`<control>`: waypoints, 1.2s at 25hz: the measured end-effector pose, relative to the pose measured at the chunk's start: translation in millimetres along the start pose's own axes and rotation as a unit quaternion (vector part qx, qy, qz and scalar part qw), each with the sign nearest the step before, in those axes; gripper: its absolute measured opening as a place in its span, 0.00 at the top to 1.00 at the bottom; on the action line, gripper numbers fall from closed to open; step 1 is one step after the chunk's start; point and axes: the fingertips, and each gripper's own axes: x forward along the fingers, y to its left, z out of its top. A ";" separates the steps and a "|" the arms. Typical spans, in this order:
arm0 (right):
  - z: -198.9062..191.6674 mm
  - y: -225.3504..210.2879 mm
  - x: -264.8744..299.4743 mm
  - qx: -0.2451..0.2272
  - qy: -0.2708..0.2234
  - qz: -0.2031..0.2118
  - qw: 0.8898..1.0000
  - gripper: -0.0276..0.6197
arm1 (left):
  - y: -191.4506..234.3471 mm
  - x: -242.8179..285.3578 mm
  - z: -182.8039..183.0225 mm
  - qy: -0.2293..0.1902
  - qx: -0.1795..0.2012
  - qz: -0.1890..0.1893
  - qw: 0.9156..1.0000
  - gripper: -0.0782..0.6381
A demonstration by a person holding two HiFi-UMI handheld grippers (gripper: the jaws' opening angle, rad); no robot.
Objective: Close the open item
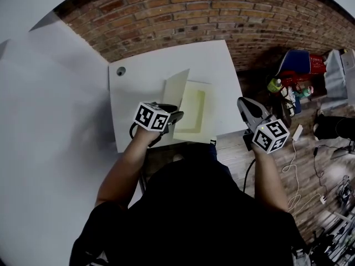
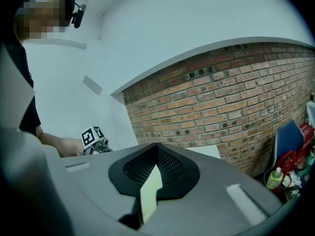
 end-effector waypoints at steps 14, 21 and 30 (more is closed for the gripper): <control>-5.4 -24.6 -26.7 0.011 -0.001 -0.028 1.000 0.95 | -25.2 46.6 3.8 0.000 0.007 -0.064 0.998 0.72; -10.4 -35.5 -39.0 0.017 0.000 -0.039 0.999 0.95 | -33.7 71.5 -0.8 0.016 0.008 -0.081 0.997 0.72; -14.6 -53.2 -49.5 0.025 0.004 -0.053 0.998 0.95 | -38.7 101.8 -4.0 0.038 -0.006 -0.100 0.994 0.72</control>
